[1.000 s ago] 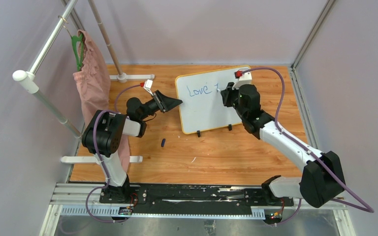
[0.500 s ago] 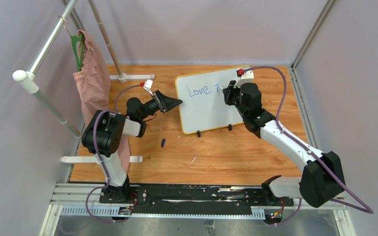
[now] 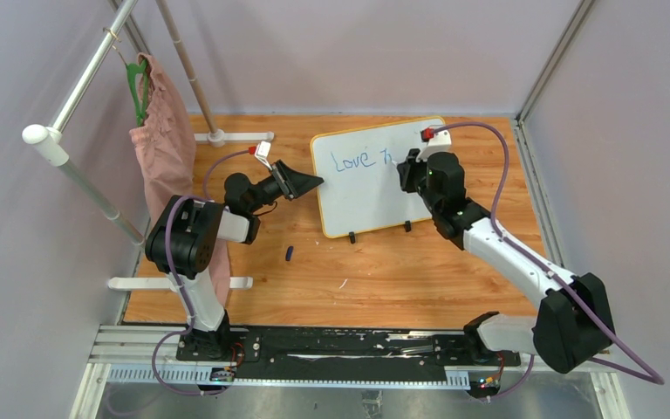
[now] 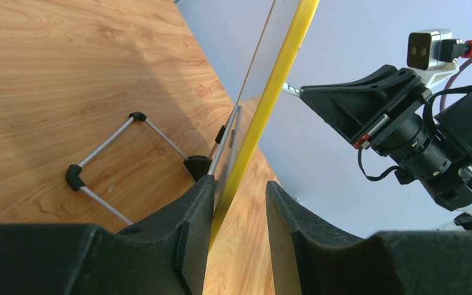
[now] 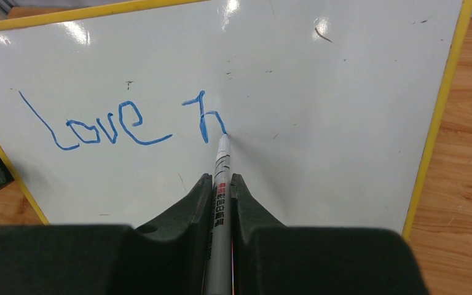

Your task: Write a sentence on the whiteboard

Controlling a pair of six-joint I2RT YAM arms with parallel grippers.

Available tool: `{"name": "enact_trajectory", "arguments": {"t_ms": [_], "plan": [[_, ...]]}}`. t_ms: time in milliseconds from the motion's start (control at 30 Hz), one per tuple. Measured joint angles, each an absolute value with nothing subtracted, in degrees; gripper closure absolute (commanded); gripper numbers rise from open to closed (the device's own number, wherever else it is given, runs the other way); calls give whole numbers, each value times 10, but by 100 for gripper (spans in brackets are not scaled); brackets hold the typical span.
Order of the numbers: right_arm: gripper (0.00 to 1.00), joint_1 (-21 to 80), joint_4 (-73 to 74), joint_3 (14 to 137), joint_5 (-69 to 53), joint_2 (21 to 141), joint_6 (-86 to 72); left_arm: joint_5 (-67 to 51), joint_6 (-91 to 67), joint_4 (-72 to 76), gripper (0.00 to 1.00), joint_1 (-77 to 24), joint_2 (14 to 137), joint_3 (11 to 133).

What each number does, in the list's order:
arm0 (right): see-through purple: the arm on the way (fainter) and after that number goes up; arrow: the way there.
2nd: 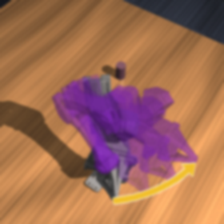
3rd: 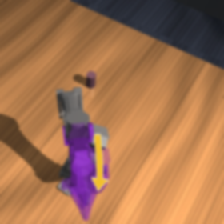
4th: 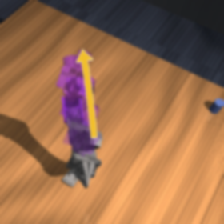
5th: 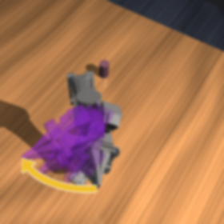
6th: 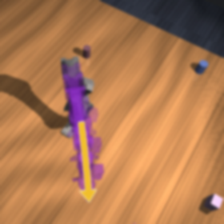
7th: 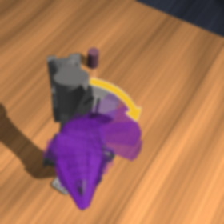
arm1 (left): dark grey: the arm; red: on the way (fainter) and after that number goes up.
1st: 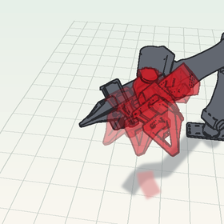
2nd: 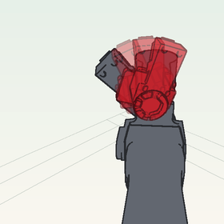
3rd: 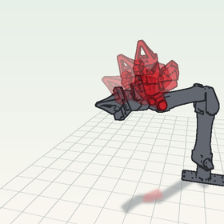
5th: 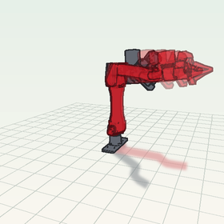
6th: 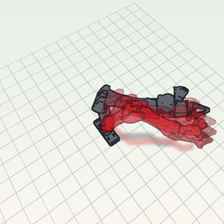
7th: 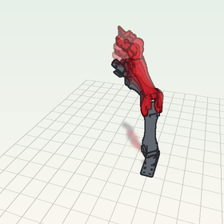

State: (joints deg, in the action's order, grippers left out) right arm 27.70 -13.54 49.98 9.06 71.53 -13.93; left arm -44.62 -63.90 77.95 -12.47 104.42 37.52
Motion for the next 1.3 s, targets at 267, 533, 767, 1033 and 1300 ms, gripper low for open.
{"name": "enact_trajectory", "arguments": {"t_ms": [267,533,767,1033,1300], "plan": [[100,276,-122,490,94,704,-139,-446,-639,780,59,-125,1044,375],[100,276,-120,482,105,664,-139,-446,-639,780,59,-125,1044,375],[100,276,-119,487,105,685,-140,-446,-639,780,59,-125,1044,375],[100,276,-122,491,103,694,-140,-446,-639,780,59,-125,1044,375],[100,276,-129,493,103,702,-140,-446,-639,780,59,-125,1044,375]]}}
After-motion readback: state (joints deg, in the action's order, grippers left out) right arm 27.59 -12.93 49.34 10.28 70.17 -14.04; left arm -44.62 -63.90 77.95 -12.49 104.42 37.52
